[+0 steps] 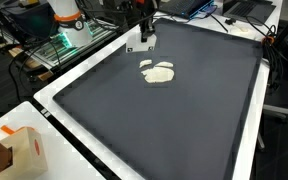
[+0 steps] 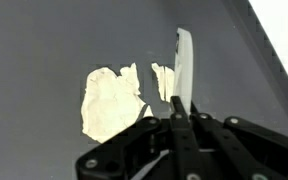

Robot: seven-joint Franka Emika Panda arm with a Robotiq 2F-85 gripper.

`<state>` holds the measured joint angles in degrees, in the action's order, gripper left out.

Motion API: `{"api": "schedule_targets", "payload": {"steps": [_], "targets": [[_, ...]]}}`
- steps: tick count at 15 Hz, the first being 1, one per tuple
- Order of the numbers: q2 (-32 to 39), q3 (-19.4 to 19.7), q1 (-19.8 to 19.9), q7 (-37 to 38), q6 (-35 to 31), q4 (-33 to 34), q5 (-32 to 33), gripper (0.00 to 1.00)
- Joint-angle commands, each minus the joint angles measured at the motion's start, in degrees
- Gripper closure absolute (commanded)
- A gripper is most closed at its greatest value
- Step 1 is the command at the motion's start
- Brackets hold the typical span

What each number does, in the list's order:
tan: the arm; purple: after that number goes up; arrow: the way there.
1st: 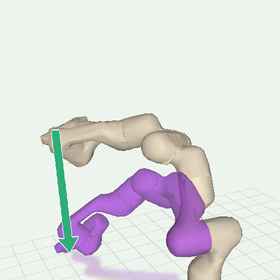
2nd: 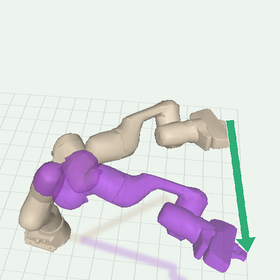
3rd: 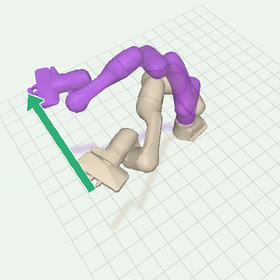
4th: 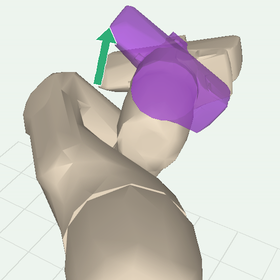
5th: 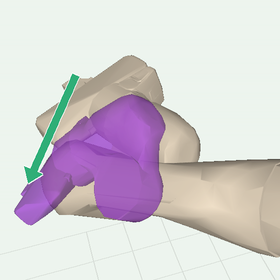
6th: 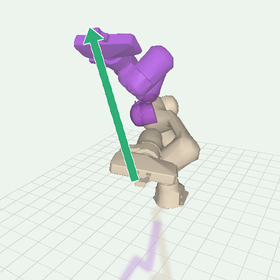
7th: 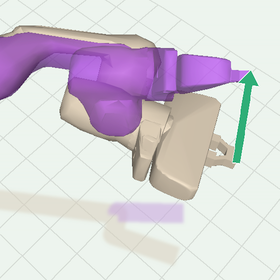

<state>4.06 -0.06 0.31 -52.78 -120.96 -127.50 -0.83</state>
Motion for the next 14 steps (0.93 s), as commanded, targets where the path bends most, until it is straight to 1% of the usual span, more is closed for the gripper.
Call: {"api": "schedule_targets", "payload": {"steps": [1,3,6,9,14], "targets": [[2.33,0.04,0.84,-5.83,-0.94,0.45,2.58,0.99],[3.65,0.1,0.96,-6.49,-1.83,0.86,5.0,0.99],[5.37,-0.19,1.23,-8.54,-5.69,1.06,6.5,0.99],[7.45,-0.67,1.71,-12.0,-9.59,1.57,5.17,0.99],[10.46,-1.06,2.36,-17.7,-11.24,2.69,5.56,0.99]]}}
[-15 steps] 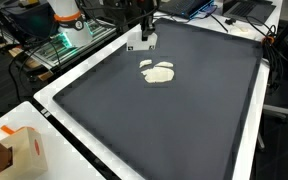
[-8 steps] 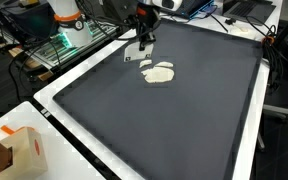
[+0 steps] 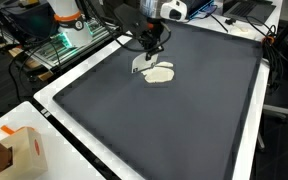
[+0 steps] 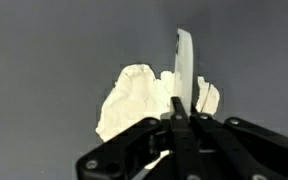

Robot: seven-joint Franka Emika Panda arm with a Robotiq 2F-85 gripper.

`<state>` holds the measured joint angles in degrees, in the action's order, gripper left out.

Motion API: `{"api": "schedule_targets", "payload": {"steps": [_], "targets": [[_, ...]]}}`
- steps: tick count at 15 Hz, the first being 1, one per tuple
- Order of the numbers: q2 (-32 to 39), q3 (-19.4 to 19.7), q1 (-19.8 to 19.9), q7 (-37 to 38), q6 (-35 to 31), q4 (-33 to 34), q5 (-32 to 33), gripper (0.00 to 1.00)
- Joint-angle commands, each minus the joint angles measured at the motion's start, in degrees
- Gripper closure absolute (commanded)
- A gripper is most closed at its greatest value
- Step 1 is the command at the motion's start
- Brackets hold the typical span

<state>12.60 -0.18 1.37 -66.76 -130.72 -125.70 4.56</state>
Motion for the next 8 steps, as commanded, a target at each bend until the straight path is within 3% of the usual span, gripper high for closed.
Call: {"api": "schedule_targets", "payload": {"steps": [1,8], "targets": [[2.41,-1.17,1.44,-5.03,-2.07,1.07,-0.12,0.99],[4.85,-3.01,2.84,-11.64,-4.4,2.16,-3.84,0.99]]}}
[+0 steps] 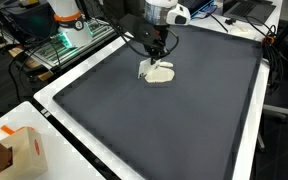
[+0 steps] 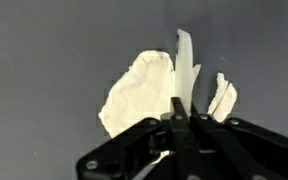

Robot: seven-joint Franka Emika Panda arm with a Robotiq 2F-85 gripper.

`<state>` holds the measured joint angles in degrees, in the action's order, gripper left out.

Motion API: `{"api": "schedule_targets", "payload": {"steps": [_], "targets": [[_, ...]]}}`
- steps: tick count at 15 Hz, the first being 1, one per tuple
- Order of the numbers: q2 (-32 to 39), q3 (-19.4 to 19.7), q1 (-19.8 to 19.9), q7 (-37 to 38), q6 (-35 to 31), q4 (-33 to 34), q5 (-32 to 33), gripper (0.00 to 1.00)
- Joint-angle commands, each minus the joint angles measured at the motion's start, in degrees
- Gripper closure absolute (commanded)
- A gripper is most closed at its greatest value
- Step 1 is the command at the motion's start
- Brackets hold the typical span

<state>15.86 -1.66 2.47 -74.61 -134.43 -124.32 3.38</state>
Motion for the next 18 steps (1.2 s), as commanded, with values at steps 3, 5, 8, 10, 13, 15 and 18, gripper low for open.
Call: {"api": "schedule_targets", "payload": {"steps": [3,5,8,10,13,15,18], "targets": [[2.43,-1.73,2.66,-6.29,-0.39,1.17,-4.99,0.99],[3.0,-1.13,2.73,-5.86,-0.46,1.32,-4.51,0.99],[3.02,0.61,2.03,-1.5,-0.58,0.96,-1.04,0.99],[2.53,1.43,1.86,1.13,-1.0,0.32,0.85,0.99],[1.69,2.06,2.27,3.19,-1.74,-0.76,2.99,0.99],[2.2,1.08,3.23,0.12,-1.47,-0.43,1.31,0.99],[3.01,-1.85,5.49,-10.45,-2.39,-0.08,-5.35,0.99]]}}
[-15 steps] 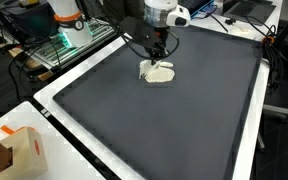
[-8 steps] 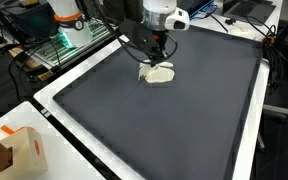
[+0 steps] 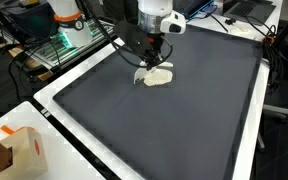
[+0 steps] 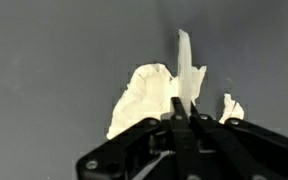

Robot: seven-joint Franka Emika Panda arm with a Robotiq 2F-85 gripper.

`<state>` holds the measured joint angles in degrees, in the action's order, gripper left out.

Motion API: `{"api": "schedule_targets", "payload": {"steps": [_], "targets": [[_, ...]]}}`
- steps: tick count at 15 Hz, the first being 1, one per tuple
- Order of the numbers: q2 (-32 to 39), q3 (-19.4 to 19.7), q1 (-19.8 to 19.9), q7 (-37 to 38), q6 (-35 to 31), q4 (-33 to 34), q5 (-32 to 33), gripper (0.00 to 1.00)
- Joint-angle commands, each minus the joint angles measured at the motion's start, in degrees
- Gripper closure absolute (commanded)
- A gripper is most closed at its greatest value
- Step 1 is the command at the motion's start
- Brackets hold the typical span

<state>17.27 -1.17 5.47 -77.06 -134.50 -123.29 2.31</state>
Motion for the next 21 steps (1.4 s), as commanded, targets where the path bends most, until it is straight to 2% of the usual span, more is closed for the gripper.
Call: {"api": "schedule_targets", "payload": {"steps": [1,4,12,21], "targets": [[1.36,-2.44,2.67,-10.18,-1.88,-1.13,-4.9,0.99],[-0.68,-1.83,2.47,-12.7,-0.66,-1.84,-4.53,0.99],[-5.37,-1.66,1.06,-12.1,-0.75,-4.02,-3.76,0.99],[-0.47,-2.79,1.49,-14.89,-3.86,-2.46,-6.02,0.99]]}}
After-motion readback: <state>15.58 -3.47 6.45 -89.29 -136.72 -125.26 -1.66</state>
